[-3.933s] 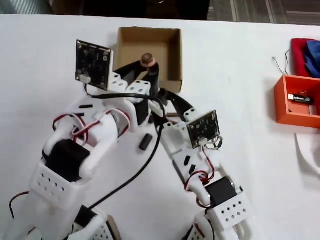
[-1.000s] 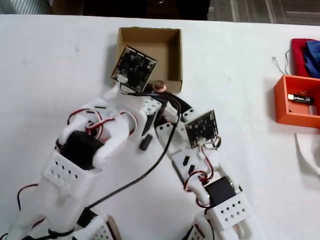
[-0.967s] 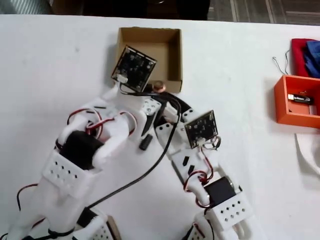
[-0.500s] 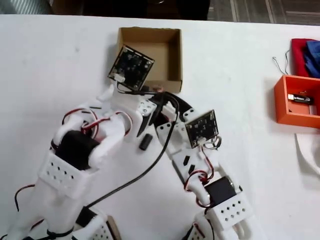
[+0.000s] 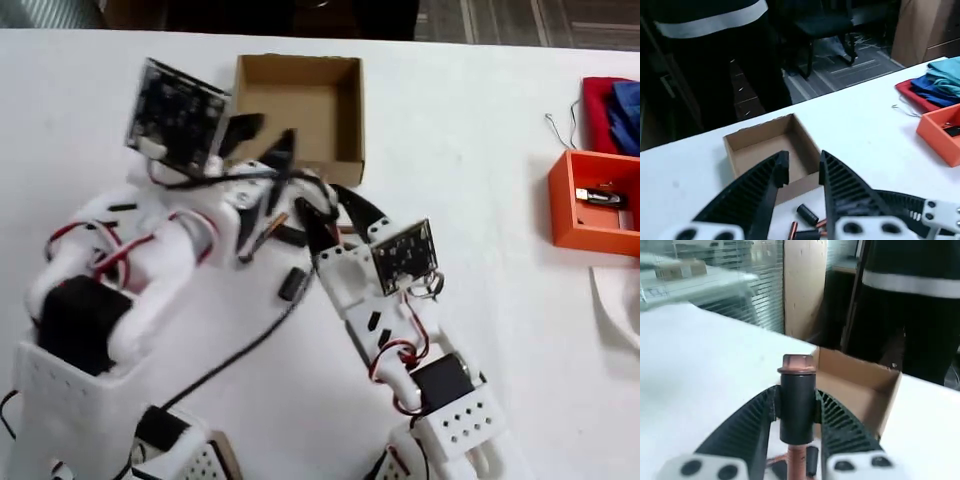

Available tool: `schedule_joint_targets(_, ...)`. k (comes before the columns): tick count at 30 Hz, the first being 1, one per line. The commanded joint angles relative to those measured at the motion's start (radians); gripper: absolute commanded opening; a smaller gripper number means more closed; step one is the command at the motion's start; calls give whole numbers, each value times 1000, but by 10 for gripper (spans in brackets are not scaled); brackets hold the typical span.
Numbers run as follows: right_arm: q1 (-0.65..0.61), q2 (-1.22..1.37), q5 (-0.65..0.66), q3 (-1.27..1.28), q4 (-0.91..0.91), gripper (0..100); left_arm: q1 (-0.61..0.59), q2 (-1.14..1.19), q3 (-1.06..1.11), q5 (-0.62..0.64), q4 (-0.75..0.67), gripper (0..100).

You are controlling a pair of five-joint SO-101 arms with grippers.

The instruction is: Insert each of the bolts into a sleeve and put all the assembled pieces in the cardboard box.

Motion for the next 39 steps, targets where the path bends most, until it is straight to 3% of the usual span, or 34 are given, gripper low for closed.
schedule_joint_targets(1,50,2,8,-114,117,22,-172,-3,-39,-8,77,120)
schedule_joint_targets(5,145,21,11,-287,260,22,-370,-6,36,-8,189,120)
schedule_joint_targets(8,197,145,14,-486,329,22,-480,2,211,-9,215,120)
schedule_joint_targets(16,213,816,5,-1166,605,22,-746,-3,700,-11,-75,124)
schedule_joint_targets(18,213,1009,5,-1355,664,22,-795,2,776,-68,-146,124)
schedule_joint_targets(24,217,1607,-38,-2005,905,22,-819,2,1018,-373,-351,124)
schedule_joint_targets(31,186,2190,-78,-2743,1089,22,-819,2,1184,-394,-523,124)
schedule_joint_targets(39,174,2370,-80,-2857,1006,22,-818,2,1276,-391,-669,124)
